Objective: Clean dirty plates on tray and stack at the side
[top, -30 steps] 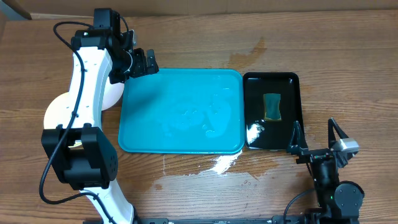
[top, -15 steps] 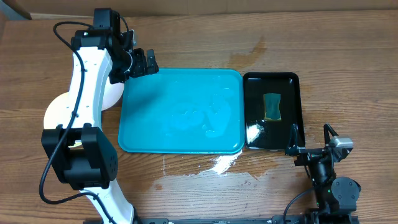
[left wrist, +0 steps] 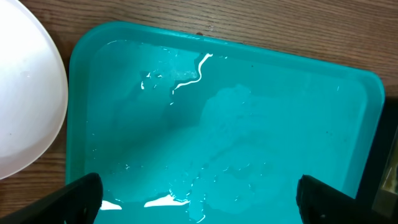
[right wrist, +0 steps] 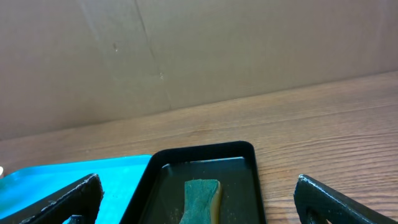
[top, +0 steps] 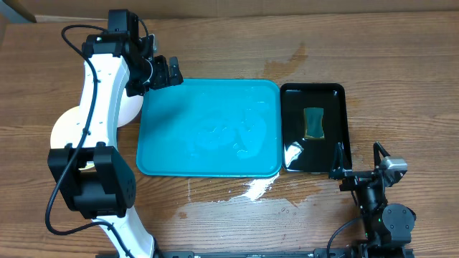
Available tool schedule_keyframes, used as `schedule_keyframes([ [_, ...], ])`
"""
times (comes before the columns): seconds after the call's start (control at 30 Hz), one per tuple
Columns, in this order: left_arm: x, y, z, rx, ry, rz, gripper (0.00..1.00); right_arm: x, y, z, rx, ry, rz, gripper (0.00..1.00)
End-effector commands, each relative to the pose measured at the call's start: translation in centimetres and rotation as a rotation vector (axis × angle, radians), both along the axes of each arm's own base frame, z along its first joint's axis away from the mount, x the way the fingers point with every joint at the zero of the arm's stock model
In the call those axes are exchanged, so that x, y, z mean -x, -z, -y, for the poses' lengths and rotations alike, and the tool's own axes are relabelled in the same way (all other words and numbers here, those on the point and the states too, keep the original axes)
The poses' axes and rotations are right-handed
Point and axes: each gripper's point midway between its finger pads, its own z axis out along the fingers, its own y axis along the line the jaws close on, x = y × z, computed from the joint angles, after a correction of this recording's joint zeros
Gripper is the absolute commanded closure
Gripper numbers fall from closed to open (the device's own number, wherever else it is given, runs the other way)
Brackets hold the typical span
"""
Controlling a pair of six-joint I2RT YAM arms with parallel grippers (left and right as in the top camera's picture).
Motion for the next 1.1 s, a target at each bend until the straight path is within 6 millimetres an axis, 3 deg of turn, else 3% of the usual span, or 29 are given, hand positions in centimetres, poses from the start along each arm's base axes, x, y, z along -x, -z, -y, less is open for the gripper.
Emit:
schedule_keyframes([
  [0.0,0.2,-0.9,0.2,-0.01,0.026,0.026,0.0,0.0,0.2,0.1,-0.006,0.006,0.004,0.0],
  [0.13,0.6,-3.3,0.2,-0.015,0.026,0.084,0.0,0.0,0.2,0.1,-0.006,0.006,0.004,0.0],
  [0.33,4.2,-14.9,0.3,-0.022,0.024,0.373,0.0,0.0,0.2,0.1,-0.006,0.006,0.004,0.0],
  [0.47,9.1,-22.6,0.3,-0.027,0.022,0.59,0.0,0.0,0.2,0.2,-0.006,0.006,0.004,0.0],
  [0.63,16.2,-29.7,0.0,-0.063,0.023,0.835,0.0,0.0,0.2,0.1,-0.006,0.006,0.004,0.0],
  [0.77,21.4,-33.0,-1.7,-0.168,-0.034,0.979,0.0,0.0,0.2,0.1,-0.006,0.006,0.004,0.0],
  [0.87,24.6,-34.1,-1.7,-0.171,-0.042,1.052,0.0,0.0,0.2,0.1,-0.006,0.006,0.004,0.0],
  [0.97,27.2,-33.1,-1.8,-0.174,-0.05,1.063,0.0,0.0,0.2,0.1,-0.006,0.006,0.004,0.0],
  [1.07,28.7,-30.6,-2.1,-0.187,-0.069,1.043,0.0,0.0,0.2,0.1,-0.006,0.006,0.004,0.0],
])
